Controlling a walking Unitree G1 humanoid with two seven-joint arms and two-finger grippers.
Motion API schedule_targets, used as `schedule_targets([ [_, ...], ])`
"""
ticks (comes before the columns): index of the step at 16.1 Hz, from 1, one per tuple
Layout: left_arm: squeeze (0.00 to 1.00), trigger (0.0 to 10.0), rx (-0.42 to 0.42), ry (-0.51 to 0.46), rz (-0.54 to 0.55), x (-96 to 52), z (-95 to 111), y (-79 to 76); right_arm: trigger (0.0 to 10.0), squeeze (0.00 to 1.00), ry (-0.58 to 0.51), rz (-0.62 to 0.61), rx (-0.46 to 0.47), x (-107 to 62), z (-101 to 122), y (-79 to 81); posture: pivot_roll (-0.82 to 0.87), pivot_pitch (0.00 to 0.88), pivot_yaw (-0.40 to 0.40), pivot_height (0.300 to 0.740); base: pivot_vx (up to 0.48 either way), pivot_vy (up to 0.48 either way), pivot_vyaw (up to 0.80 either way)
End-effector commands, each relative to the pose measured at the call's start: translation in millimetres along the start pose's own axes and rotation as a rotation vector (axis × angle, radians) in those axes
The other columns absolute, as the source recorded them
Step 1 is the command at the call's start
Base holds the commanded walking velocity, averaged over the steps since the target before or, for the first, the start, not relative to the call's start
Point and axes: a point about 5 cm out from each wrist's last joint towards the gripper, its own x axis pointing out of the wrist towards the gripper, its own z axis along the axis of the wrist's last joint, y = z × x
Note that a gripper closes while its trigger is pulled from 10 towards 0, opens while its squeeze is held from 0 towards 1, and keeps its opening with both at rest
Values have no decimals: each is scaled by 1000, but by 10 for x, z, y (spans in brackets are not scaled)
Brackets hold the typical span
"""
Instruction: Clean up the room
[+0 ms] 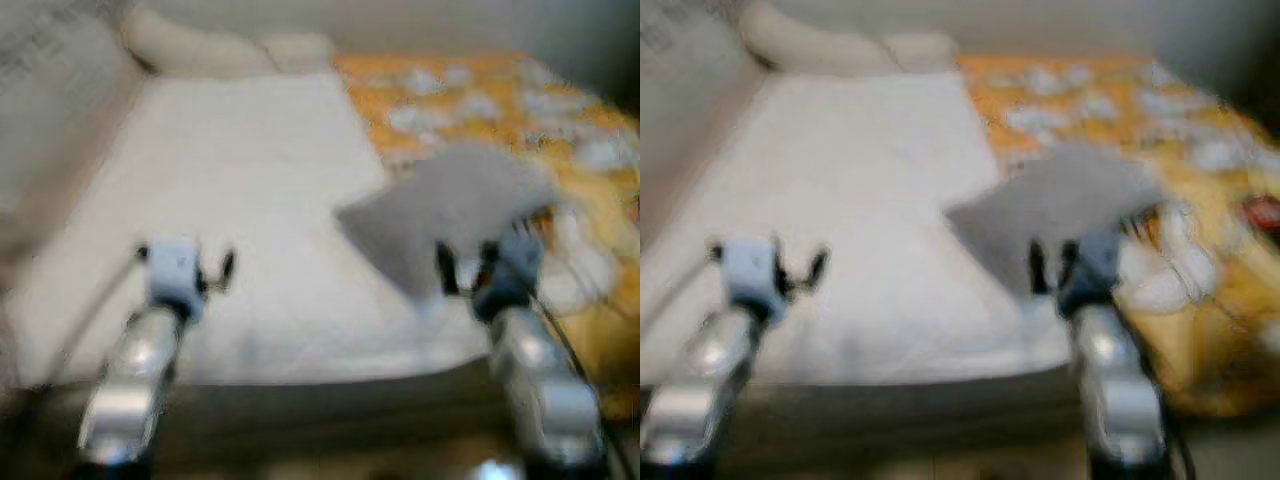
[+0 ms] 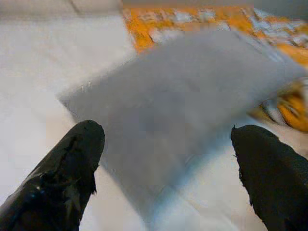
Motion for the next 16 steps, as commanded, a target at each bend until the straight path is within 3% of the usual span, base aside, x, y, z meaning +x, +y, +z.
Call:
schedule_targets([
  [1, 0, 10000, -2, -2, -14, 17, 17, -76, 10000, 1000, -32, -35, -38, 21, 105, -109, -44, 0, -20, 740, 0, -480, 0],
  [2, 0, 10000, 8, 1, -3, 19, 13, -76, 10000, 0, -28, -24, -67, 17, 105, -124, -43, 0, -25, 740, 0, -480, 0],
  [6, 0, 10000, 36, -5, 15, 35, 40, -90, 10000, 0, -20, -12, -143, -2, 82, -149, -40, 0, -31, 740, 0, 0, 0],
  [11, 0, 10000, 21, -33, 21, 35, 90, -77, 10000, 0, 1, -26, -132, -29, 7, -88, -42, 0, -26, 740, 0, 0, 0],
  [13, 0, 10000, 19, -33, 8, 25, 84, -91, 10000, 0, -5, -45, -77, -60, -4, -64, -48, 0, -28, 740, 270, 0, 0],
  [16, 0, 10000, 10, -36, 29, 1, 57, -70, 10000, 0, -30, -44, -105, -117, 16, -50, -56, 0, -21, 740, 294, 0, 0],
])
